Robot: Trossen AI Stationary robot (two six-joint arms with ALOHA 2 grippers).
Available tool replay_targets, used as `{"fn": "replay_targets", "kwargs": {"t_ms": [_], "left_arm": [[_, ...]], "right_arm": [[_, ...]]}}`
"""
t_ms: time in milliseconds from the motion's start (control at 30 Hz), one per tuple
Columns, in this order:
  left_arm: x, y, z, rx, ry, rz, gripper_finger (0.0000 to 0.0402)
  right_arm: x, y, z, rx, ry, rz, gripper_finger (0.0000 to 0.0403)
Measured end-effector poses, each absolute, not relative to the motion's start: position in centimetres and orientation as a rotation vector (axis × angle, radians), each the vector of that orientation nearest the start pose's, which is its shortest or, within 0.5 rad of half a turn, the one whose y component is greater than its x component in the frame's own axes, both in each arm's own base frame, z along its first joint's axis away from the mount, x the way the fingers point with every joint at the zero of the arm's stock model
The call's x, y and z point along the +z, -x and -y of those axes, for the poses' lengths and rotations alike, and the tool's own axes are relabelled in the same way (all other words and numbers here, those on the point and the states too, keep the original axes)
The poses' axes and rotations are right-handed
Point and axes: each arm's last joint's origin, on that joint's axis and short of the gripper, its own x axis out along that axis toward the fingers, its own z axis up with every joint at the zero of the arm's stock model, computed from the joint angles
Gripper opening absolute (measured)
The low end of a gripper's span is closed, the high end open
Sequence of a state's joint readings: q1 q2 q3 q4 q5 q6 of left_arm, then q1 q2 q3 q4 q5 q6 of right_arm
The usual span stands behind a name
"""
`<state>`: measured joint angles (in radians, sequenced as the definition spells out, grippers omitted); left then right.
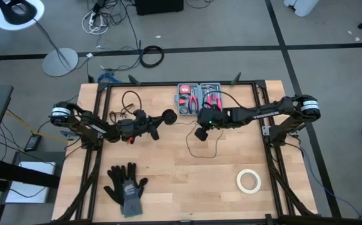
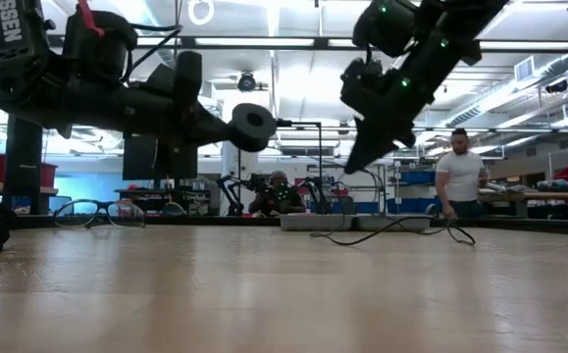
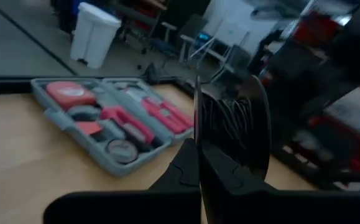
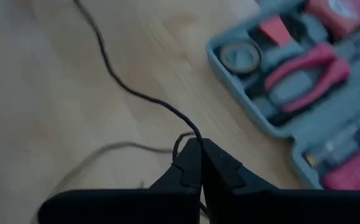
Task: Coil cords
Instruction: Coil the black wire onto the black spool
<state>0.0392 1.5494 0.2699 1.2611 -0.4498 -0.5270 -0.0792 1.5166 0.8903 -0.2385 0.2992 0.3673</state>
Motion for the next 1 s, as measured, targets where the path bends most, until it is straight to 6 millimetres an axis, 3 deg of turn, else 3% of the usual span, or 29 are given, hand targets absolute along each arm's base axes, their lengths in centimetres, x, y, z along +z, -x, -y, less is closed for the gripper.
{"fn": "replay_targets", "kwargs": {"t_ms": [467,733,1000], "left_arm": [[14.6,-23.7,-1.9,0.387,0.509,0.055,0.0000],[13.7,-23.7,-2.0,0.455,0.489,-0.026,0.0000],[14.0,-24.5,-2.1,0.488,0.471,-0.051,0.0000]], "right_arm": [[21.4,-30.6,4.5,-0.559,-0.235,-0.617,0.0000],[23.4,-32.2,4.2,-0.363,-0.297,-0.373,0.0000],[24.1,-33.7,4.2,-0.322,-0.303,-0.326,0.0000]]}}
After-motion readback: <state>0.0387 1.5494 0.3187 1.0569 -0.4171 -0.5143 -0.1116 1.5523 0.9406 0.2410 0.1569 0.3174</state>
